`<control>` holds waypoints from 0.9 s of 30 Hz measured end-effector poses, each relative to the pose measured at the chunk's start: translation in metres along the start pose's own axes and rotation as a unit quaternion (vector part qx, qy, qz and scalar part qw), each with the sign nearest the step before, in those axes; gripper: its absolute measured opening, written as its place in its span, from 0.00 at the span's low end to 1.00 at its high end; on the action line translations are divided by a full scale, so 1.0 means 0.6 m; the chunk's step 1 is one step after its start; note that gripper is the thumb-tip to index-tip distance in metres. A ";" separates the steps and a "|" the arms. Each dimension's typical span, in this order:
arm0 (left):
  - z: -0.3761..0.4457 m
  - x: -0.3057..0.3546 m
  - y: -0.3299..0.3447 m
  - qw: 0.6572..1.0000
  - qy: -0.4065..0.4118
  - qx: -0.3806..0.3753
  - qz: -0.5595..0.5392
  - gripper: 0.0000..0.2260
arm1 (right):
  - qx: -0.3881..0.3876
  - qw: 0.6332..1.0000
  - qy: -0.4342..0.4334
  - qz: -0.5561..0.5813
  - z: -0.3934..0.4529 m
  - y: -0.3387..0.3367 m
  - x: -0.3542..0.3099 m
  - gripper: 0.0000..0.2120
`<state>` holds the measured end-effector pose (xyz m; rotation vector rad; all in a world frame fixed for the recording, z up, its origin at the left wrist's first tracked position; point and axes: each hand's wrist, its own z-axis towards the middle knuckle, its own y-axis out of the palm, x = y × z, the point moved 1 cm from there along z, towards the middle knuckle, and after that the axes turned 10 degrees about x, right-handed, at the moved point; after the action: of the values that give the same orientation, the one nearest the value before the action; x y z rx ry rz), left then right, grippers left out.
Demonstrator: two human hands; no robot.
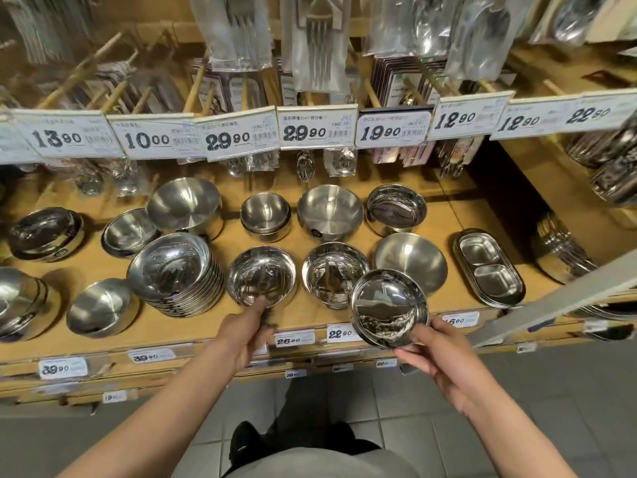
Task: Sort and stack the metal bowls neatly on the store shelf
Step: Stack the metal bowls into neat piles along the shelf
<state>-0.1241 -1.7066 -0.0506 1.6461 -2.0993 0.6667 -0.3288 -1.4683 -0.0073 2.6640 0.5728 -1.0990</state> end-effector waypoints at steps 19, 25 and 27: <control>-0.073 0.009 0.175 0.994 0.016 -0.069 0.083 0.10 | 0.003 1.000 -0.008 -0.005 0.036 -0.101 -0.027 0.10; -0.136 0.059 0.086 0.996 0.070 -0.051 0.028 0.08 | -0.037 0.998 -0.024 -0.037 0.068 -0.036 -0.028 0.10; -0.153 0.075 0.052 0.995 0.092 -0.047 0.013 0.09 | -0.046 0.997 -0.035 -0.052 0.080 -0.001 -0.022 0.09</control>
<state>-0.1638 -1.6822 0.0453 1.4514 -1.9913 0.6888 -0.3679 -1.4868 -0.0315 2.5317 0.7384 -1.1577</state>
